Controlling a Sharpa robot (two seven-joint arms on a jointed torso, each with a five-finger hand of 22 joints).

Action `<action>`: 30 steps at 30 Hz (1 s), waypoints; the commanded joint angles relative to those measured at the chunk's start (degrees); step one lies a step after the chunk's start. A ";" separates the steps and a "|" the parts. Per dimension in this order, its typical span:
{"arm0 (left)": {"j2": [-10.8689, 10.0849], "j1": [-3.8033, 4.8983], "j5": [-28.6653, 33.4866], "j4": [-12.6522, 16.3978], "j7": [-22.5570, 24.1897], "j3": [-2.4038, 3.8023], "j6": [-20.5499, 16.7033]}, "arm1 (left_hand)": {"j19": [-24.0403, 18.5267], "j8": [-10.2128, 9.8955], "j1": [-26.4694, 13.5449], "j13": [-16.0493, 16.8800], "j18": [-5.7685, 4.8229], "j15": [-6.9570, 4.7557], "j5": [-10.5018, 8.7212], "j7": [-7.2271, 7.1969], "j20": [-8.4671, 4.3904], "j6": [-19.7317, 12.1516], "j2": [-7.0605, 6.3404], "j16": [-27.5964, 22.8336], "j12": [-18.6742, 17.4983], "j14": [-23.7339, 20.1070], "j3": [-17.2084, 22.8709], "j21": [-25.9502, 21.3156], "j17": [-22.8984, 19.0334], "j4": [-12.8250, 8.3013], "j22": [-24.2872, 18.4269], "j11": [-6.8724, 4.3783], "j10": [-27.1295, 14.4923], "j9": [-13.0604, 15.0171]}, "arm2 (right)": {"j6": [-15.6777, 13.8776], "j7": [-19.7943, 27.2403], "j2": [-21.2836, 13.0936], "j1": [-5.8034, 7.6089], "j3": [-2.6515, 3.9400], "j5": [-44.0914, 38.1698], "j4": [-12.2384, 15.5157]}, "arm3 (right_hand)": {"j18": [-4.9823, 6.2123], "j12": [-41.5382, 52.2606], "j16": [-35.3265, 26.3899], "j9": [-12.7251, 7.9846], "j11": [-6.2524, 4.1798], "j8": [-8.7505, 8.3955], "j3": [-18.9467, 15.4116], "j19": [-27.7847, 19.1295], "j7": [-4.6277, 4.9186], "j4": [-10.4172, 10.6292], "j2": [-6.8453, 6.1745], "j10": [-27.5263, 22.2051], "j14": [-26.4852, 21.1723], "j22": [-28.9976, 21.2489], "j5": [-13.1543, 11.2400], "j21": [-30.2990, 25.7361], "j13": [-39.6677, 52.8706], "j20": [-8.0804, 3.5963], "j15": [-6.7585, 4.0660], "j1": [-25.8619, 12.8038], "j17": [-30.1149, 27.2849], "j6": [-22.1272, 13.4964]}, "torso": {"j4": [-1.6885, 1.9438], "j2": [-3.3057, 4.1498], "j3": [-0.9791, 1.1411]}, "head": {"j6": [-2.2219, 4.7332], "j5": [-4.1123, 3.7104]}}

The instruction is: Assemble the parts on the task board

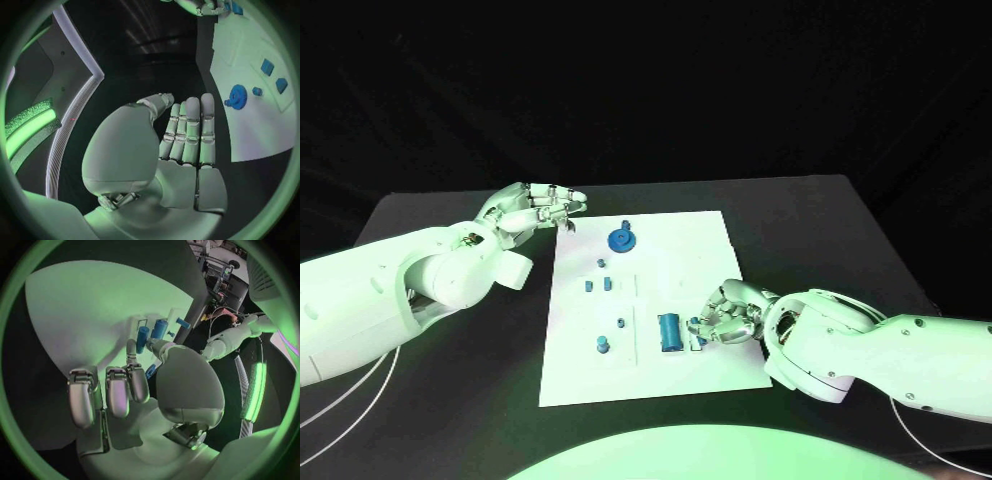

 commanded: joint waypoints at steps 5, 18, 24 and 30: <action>0.01 0.01 -0.36 0.15 0.37 0.04 1.23 | -0.29 0.22 -0.52 -0.05 0.70 -0.07 0.07 -0.02 0.17 -0.57 0.17 -0.03 0.38 -0.34 0.14 -0.05 -0.09 0.33 0.05 -0.02 -0.41 -0.04 | 1.59 -0.03 0.24 -0.12 -0.02 0.69 -0.07 | -0.82 0.20 0.14 -0.02 -0.21 -0.22 -0.09 6.00 0.07 0.26 -0.24 2.73 5.07 15.09 -0.35 0.25 10.14 0.04 -0.16 -0.51 11.04 0.37 | 0.00 0.00 0.02 | -0.30 0.07; -0.01 0.01 -0.45 0.02 0.18 0.03 1.40 | -0.33 0.26 -0.61 -0.06 0.71 -0.06 0.09 -0.03 0.20 -0.60 0.19 0.01 0.44 -0.35 0.15 -0.09 -0.09 0.40 0.05 -0.02 -0.45 -0.04 | 2.64 -0.03 0.39 -0.14 -0.01 -0.07 0.07 | -0.82 0.16 0.11 0.03 -0.31 -0.18 0.00 6.00 -0.05 -0.15 -0.40 2.71 5.05 15.09 -0.35 0.25 10.13 0.02 -0.21 -0.30 10.98 0.46 | 0.01 0.03 0.01 | -0.33 0.27; -0.02 0.01 -0.47 -0.03 0.12 0.03 1.44 | -0.33 0.26 -0.61 -0.06 0.71 -0.06 0.09 -0.03 0.20 -0.60 0.19 0.01 0.44 -0.35 0.15 -0.09 -0.09 0.40 0.05 -0.02 -0.45 -0.04 | 2.72 -0.02 0.44 -0.15 -0.01 -0.32 0.08 | -0.82 0.11 0.10 0.04 -0.32 -0.18 0.01 6.00 -0.06 -0.27 -0.48 2.69 5.05 15.09 -0.37 0.25 10.11 0.01 -0.23 -0.25 10.95 0.46 | 0.00 0.02 0.00 | -0.32 0.30; -0.04 0.01 -0.57 -0.05 0.02 0.03 1.46 | -0.35 0.32 -0.58 -0.06 0.73 -0.07 0.11 -0.06 0.21 -0.58 0.29 0.04 0.49 -0.37 0.24 -0.10 -0.10 0.41 0.05 -0.04 -0.48 -0.03 | 2.58 0.02 0.53 -0.15 -0.01 -0.46 0.08 | -0.82 0.05 0.07 0.05 -0.23 -0.29 -0.61 6.00 0.07 -0.09 -1.21 2.65 5.04 15.09 -1.51 0.25 10.10 0.01 -0.19 -1.36 10.91 0.48 | 0.03 -0.02 0.00 | -0.32 0.33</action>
